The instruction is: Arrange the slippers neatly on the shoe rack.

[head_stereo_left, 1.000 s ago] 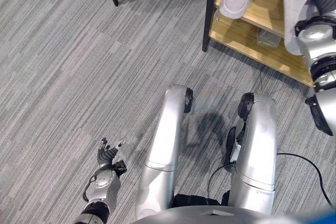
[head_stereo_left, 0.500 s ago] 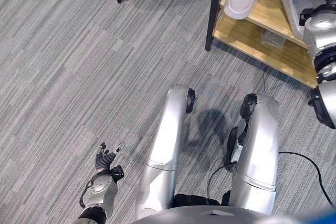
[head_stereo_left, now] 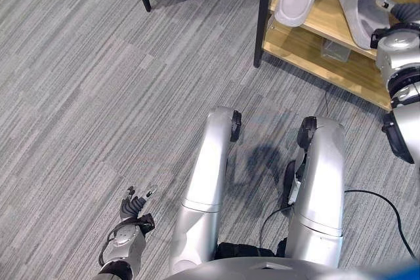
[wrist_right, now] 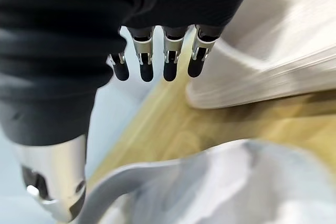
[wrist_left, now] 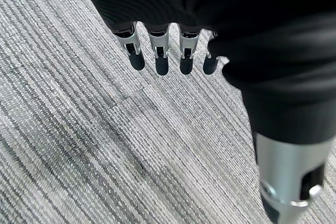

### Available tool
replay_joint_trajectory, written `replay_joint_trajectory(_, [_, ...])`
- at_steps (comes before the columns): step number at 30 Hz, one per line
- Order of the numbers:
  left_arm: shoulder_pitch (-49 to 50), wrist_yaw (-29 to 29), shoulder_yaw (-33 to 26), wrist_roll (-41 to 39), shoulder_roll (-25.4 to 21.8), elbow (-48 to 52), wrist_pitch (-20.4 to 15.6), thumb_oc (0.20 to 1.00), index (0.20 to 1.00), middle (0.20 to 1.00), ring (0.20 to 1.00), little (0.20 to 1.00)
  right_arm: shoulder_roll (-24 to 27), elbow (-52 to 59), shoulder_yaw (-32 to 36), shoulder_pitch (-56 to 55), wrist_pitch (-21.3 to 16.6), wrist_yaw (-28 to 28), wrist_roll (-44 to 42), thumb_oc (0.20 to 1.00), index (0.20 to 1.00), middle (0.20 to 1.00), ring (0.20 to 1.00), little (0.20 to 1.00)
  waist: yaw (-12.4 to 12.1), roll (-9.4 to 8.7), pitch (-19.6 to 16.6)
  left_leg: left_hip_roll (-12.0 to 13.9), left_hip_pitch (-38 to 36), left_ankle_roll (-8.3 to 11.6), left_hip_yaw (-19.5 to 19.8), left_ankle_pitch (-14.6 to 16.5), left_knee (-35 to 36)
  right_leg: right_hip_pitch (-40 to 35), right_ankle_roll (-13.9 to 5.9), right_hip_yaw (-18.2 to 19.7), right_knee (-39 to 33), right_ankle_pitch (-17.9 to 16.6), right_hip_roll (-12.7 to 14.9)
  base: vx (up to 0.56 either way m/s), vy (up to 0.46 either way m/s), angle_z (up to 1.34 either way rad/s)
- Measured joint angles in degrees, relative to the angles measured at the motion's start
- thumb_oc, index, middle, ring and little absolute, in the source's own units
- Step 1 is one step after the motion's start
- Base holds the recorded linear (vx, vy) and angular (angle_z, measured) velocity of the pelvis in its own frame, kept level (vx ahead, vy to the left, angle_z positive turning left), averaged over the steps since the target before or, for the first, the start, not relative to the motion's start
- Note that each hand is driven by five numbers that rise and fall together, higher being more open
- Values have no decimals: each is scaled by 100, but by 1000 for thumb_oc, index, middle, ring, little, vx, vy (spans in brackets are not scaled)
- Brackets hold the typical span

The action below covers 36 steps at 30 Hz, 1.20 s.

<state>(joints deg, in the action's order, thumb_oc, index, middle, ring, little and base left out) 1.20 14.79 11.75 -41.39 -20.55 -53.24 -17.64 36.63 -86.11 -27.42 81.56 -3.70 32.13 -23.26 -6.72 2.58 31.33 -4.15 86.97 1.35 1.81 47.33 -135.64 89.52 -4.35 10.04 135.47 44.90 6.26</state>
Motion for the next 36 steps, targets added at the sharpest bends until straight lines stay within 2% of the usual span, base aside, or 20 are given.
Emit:
replay_joint_trajectory(3, [-10, -75, 0, 7, 0, -7, 51, 1000, 1000, 1000, 1000, 1000, -19, -7, -13, -52, 91, -54, 264, 1000, 1000, 1000, 1000, 1000, 15, 0, 0, 5, -1, 0, -1, 0, -2, 0, -1, 0, 0, -1, -4, 0, 0, 0])
replay_joint_trajectory(6, [-250, -76, -36, 26, 58, -551, 127, 1000, 1000, 1000, 1000, 1000, -237, 25, -46, -87, 113, -71, 607, 1000, 1000, 1000, 1000, 1000, 104, -1, 0, 13, -10, 0, 1, 0, -33, -12, -27, -3, 3, -16, -20, 0, 0, 0])
replay_joint_trajectory(11, [-457, -72, -74, 30, 246, -491, 104, 1000, 1000, 1000, 1000, 1000, -334, 132, 43, -100, 121, -71, 660, 1000, 1000, 1000, 1000, 1000, 111, -13, 2, 16, -8, 0, 20, 0, -77, -17, -18, -10, 29, -25, -24, 0, 0, 0])
replay_joint_trajectory(15, [-458, -69, -57, 30, 334, -506, 109, 1000, 1000, 1000, 1000, 1000, -770, 183, 212, -284, 89, -73, 624, 1000, 1000, 1000, 1000, 1000, 146, -65, 27, 18, -8, 0, 30, 0, -97, -12, -17, -10, 66, -23, -32, 0, 0, 0])
replay_joint_trajectory(17, [-457, -65, -68, 28, 390, -699, 118, 1000, 1000, 1000, 1000, 1000, -1094, 247, 213, -327, 29, 55, 586, 1000, 1000, 1000, 1000, 1000, 257, -90, 25, 18, -9, -1, 24, 1, -110, -23, -21, -4, 62, -23, -35, 0, 0, 0])
replay_joint_trajectory(22, [-511, -64, -78, 32, 430, -882, 179, 1000, 1000, 1000, 1000, 1000, -1232, 589, 273, -580, -220, 184, 594, 1000, 1000, 1000, 1000, 1000, 336, -93, 26, 30, -6, 1, 30, 2, -123, -8, -34, -2, 75, -27, -65, 0, 0, 0])
replay_joint_trajectory(29, [-799, -14, -109, 32, 442, -1203, 180, 1000, 1000, 1000, 1000, 1000, -1692, 844, 454, -586, -234, 229, 409, 1000, 1000, 1000, 1000, 1000, 456, -90, 27, 110, -10, -8, 38, 18, -216, 21, -113, 7, 122, -66, -222, 3, 0, -6])
replay_joint_trajectory(31, [-848, 77, -110, 33, 446, -1263, 181, 1000, 1000, 1000, 1000, 1000, -2089, 1134, 443, -597, -290, 241, 207, 1000, 1000, 1000, 1000, 1000, 556, -90, 27, 113, -17, -6, 41, 22, -222, 21, -92, 5, 124, -76, -224, 0, 0, 0])
replay_joint_trajectory(36, [-913, 179, -110, 41, 481, -1329, 203, 1000, 1000, 1000, 1000, 1000, -2519, 1544, 392, -780, -406, 365, 319, 1000, 1000, 1000, 1000, 1000, 583, -83, 30, 130, -32, 29, 45, 58, -258, 25, -106, 6, 140, -82, -252, -1, 1, -1])
